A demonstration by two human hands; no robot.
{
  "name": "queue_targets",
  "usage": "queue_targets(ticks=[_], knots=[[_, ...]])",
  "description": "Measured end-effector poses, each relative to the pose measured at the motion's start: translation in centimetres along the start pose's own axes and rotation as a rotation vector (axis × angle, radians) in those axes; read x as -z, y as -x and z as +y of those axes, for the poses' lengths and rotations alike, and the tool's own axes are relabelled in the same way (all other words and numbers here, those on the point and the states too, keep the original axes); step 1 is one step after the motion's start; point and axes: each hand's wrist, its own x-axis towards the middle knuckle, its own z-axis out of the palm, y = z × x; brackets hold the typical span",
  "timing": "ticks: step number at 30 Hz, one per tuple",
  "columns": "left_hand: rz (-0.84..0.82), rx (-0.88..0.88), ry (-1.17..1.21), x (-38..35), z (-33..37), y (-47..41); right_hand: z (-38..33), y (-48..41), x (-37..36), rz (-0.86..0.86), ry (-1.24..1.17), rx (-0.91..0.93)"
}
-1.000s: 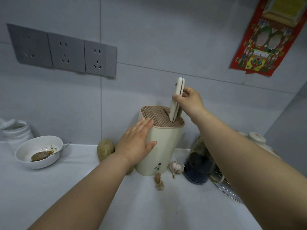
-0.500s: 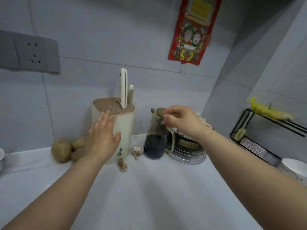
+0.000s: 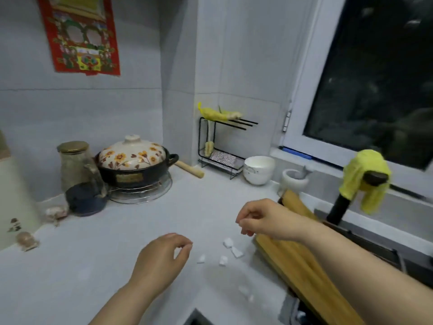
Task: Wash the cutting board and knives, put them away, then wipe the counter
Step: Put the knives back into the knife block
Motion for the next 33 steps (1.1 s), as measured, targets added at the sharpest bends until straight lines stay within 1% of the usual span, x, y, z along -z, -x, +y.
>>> queue_targets(ticks=[2,6,8,11,15,20,24,25,27,29,31,33], knots=[[-0.082,-0.067,0.033,-4.5,3.3,0.9,4.5,3.8,2.0,0.039,0.008,-0.081],[-0.137,-0.198,0.077,-12.6,8.2,2.5,13.4,10.8,4.4,0.16,0.012,-0.247],[-0.185,-0.242,0.113,-16.2,10.2,3.4,17.5,13.8,4.5,0.145,0.04,-0.34],[-0.321,-0.323,0.005,-19.8,12.2,4.7,22.5,17.2,3.2,0.063,0.159,-0.415],[-0.321,-0.374,0.042,-23.0,12.8,5.5,26.4,18.7,0.5,-0.051,0.343,-0.41],[-0.289,-0.399,-0.026,-23.7,13.0,5.4,28.6,18.0,-2.0,-0.199,0.591,-0.376],[-0.27,-0.394,-0.028,-23.8,12.9,5.5,29.1,16.9,-2.6,-0.24,0.8,-0.32],[-0.269,-0.392,-0.029,-23.9,12.9,5.5,29.0,16.5,-2.8,-0.241,0.828,-0.315],[-0.262,-0.396,-0.026,-23.9,12.8,5.5,29.2,16.1,-3.3,-0.175,0.856,-0.233],[-0.253,-0.404,-0.029,-23.9,12.7,5.5,29.9,15.9,-3.8,-0.127,0.859,-0.226],[-0.247,-0.405,-0.03,-23.9,12.7,5.6,30.8,15.5,-4.2,-0.033,0.855,-0.221],[-0.241,-0.406,-0.031,-23.9,12.7,5.6,30.6,15.6,-3.9,0.005,0.863,-0.205]])
